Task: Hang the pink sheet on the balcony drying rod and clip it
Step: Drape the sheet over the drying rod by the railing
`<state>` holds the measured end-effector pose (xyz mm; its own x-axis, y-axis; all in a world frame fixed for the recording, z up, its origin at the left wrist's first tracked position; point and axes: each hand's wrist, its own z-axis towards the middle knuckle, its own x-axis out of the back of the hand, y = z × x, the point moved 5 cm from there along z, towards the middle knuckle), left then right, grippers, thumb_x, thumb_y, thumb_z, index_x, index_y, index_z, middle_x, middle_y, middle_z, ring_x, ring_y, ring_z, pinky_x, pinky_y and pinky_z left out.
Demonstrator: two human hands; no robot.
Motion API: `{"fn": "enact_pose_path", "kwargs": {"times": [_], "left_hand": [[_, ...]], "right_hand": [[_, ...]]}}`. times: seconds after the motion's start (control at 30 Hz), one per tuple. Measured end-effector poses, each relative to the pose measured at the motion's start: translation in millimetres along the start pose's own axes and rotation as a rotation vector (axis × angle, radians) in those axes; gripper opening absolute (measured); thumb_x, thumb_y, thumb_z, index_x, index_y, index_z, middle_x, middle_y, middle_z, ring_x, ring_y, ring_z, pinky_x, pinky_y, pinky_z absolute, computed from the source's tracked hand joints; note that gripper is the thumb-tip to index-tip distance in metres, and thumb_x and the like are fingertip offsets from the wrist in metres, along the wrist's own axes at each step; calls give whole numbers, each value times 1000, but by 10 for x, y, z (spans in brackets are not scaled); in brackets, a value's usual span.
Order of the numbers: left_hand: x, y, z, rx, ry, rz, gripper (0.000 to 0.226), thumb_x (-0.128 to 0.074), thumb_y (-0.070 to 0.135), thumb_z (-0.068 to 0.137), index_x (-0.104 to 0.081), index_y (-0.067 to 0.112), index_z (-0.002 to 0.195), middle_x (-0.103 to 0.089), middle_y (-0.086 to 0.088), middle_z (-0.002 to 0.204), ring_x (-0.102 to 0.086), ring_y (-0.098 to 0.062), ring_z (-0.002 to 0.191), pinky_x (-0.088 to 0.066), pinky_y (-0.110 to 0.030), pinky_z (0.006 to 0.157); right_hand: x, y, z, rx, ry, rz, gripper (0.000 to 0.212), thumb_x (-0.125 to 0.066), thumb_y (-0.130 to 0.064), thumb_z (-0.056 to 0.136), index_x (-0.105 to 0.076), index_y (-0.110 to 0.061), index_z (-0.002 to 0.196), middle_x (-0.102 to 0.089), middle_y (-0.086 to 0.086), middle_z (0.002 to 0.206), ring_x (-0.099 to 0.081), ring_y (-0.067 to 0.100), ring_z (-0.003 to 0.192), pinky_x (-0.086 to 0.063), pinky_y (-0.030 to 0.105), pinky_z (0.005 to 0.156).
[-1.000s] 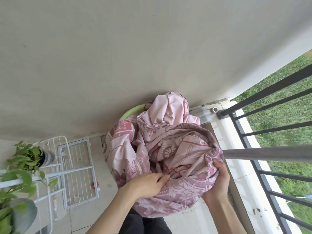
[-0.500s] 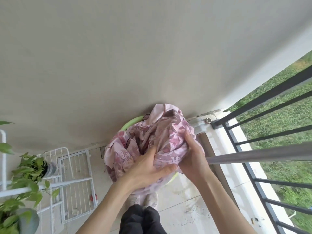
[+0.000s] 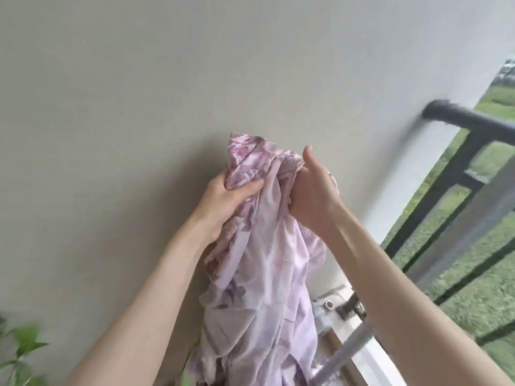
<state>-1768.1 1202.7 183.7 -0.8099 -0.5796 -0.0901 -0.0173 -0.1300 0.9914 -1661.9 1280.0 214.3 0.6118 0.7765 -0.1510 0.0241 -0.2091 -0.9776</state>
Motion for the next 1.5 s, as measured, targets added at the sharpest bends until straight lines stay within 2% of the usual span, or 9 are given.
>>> {"fn": "enact_pose_path", "kwargs": {"times": [0.07, 0.2, 0.43, 0.6, 0.73, 0.93, 1.1, 1.23, 1.5], "left_hand": [[-107, 469, 110, -75, -33, -30, 23, -69, 10, 78, -65, 15, 100, -73, -1, 92, -69, -17, 88, -53, -32, 83], [-427, 1387, 213, -232, -113, -46, 17, -68, 11, 79, -65, 17, 95, -72, -3, 92, -69, -18, 84, -54, -34, 83], [-1095, 2806, -43, -539, -191, -65, 8, -67, 18, 80, -69, 20, 88, -73, 1, 85, -69, -13, 80, -54, -25, 73], [-1469, 3103, -392, -602, -315, -92, 6, -64, 26, 83, -69, 26, 86, -74, 10, 78, -70, -7, 76, -51, -16, 62], [-1747, 2901, -486, -489, -450, -111, 14, -64, 28, 83, -69, 24, 95, -74, 3, 91, -70, -12, 85, -54, -22, 71], [-2029, 2633, -536, -340, -605, -121, 31, -62, 35, 83, -64, 21, 111, -72, -3, 101, -68, -18, 92, -52, -32, 83], [-2217, 2343, -729, -291, -687, -45, 16, -59, 26, 88, -65, 18, 100, -71, -4, 97, -68, -14, 85, -54, -25, 77], [-2298, 2263, -732, -303, -675, 33, 22, -62, 27, 86, -66, 14, 103, -70, -8, 102, -66, -20, 93, -52, -32, 86], [-2878, 2688, -1131, -366, -694, -159, 37, -75, 33, 72, -71, 10, 100, -72, -9, 97, -67, -22, 95, -51, -36, 92]], "right_hand": [[63, -326, 8, 50, -5, 199, 69, -12, -54, 95, -45, -3, 129, -64, 8, 98, -62, 15, 84, -48, 18, 59], [93, -1289, -297, 241, -45, 166, 54, -21, -44, 98, -52, -1, 108, -67, 2, 58, -62, 7, 47, -42, 11, 40], [204, -2572, -1225, 490, 52, 25, 33, -31, -24, 94, -56, -2, 96, -64, 8, 77, -63, 18, 70, -52, 23, 63], [382, -2796, -1926, 495, 171, -86, 60, -36, -22, 95, -57, -11, 40, -53, -3, 38, -50, 8, 31, -38, 14, 34], [545, -2595, -2253, 419, 337, -167, 34, -42, -35, 94, -52, -13, 70, -56, -3, 57, -51, 7, 35, -40, 15, 41], [766, -2329, -2533, 361, 446, -38, 35, -41, -39, 94, -52, -6, 98, -56, 2, 82, -53, 18, 74, -44, 35, 80], [990, -1984, -2683, 266, 535, 47, 30, -45, -32, 95, -54, -8, 81, -60, 2, 53, -56, 14, 50, -46, 27, 60], [1123, -1852, -2790, 221, 621, -16, 22, -50, -23, 93, -56, -2, 97, -64, 14, 89, -61, 25, 80, -44, 41, 97], [1298, -2275, -3766, 445, 745, -50, 17, -52, -12, 91, -57, -6, 76, -63, 9, 71, -61, 23, 65, -52, 35, 67]]}}
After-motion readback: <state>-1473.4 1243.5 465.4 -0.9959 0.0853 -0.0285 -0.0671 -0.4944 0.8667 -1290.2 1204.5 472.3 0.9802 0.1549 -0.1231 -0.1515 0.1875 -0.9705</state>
